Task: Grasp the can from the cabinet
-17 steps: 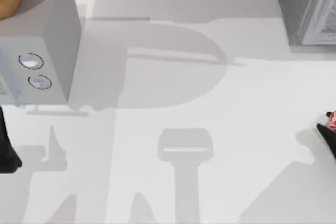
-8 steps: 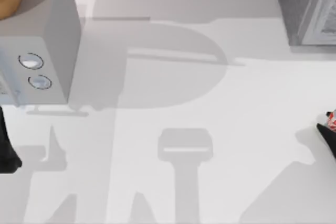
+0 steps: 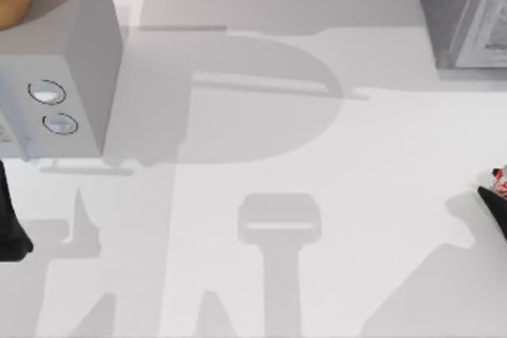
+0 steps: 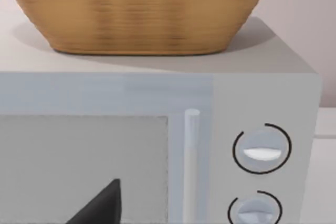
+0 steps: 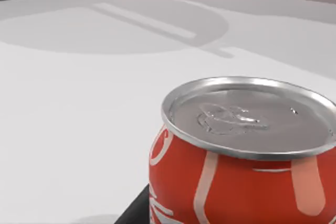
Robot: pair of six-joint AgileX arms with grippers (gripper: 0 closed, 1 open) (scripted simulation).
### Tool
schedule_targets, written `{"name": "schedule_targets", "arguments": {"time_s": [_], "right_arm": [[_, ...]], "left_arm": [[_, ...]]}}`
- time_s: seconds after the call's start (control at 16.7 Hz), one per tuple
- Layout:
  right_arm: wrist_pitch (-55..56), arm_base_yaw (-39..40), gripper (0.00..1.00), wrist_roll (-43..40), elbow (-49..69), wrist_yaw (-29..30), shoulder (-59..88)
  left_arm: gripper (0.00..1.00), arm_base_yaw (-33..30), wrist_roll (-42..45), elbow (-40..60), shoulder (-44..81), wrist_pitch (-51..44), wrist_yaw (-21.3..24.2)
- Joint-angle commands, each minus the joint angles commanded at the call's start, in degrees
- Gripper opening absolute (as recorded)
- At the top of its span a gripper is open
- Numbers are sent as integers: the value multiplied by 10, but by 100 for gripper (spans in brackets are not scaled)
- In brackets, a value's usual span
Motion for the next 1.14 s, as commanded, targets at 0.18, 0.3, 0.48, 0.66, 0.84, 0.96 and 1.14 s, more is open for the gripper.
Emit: {"name": "schedule_targets", "arguments": {"time_s": [0.18,0.3,0.48,0.66,0.84,0.96,1.14], "right_arm": [[0,0,23,0,0,0,0],[0,0,38,0,0,0,0],[0,0,60,0,0,0,0],[0,0,83,0,0,0,0],[0,0,100,0,0,0,0],[0,0,100,0,0,0,0],[0,0,100,0,0,0,0]], "left_arm": [[100,0,0,0,0,0,0],[100,0,0,0,0,0,0],[100,0,0,0,0,0,0],[100,0,0,0,0,0,0],[100,0,0,0,0,0,0],[100,0,0,0,0,0,0],[100,0,0,0,0,0,0]]}}
